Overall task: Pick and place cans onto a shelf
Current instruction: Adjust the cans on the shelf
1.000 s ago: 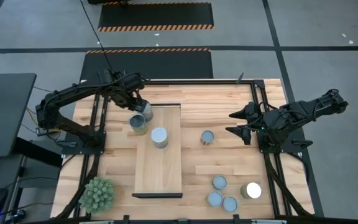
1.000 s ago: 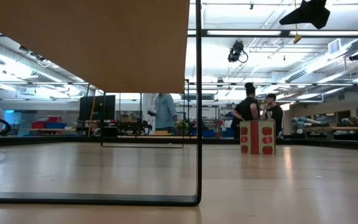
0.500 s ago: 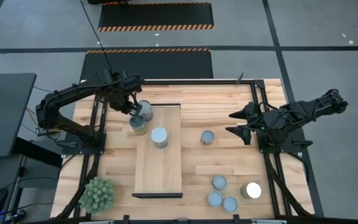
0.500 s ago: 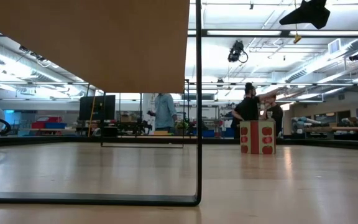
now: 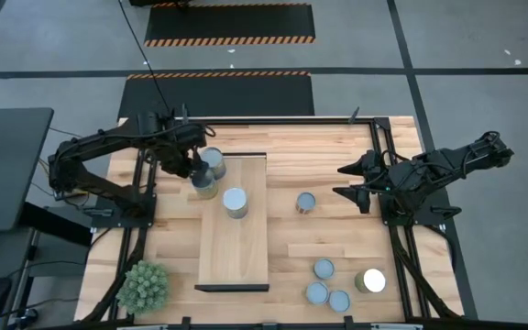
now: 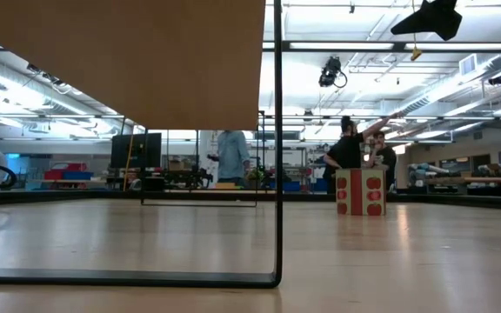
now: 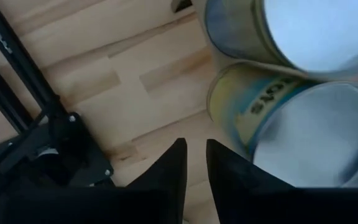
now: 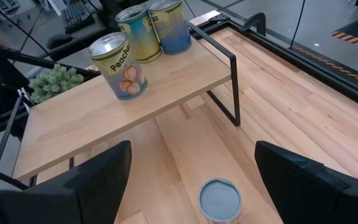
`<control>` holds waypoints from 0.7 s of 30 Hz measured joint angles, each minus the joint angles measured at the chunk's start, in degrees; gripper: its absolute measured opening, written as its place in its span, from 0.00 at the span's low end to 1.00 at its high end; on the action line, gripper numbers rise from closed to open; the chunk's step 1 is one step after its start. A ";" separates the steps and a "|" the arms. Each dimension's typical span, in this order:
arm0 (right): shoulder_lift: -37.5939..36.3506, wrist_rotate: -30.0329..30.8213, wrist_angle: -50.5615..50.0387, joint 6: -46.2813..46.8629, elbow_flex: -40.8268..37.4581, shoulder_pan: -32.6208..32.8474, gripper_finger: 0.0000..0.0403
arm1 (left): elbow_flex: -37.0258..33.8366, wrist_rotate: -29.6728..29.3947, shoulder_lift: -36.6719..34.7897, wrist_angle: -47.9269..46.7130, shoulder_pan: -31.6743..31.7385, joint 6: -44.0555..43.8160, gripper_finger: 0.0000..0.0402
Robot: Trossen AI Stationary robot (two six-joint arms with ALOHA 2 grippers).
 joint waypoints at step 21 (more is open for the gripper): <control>-0.02 -0.01 0.41 -0.53 0.00 0.00 0.87 | 0.00 -0.56 0.17 3.57 -9.25 -20.83 0.16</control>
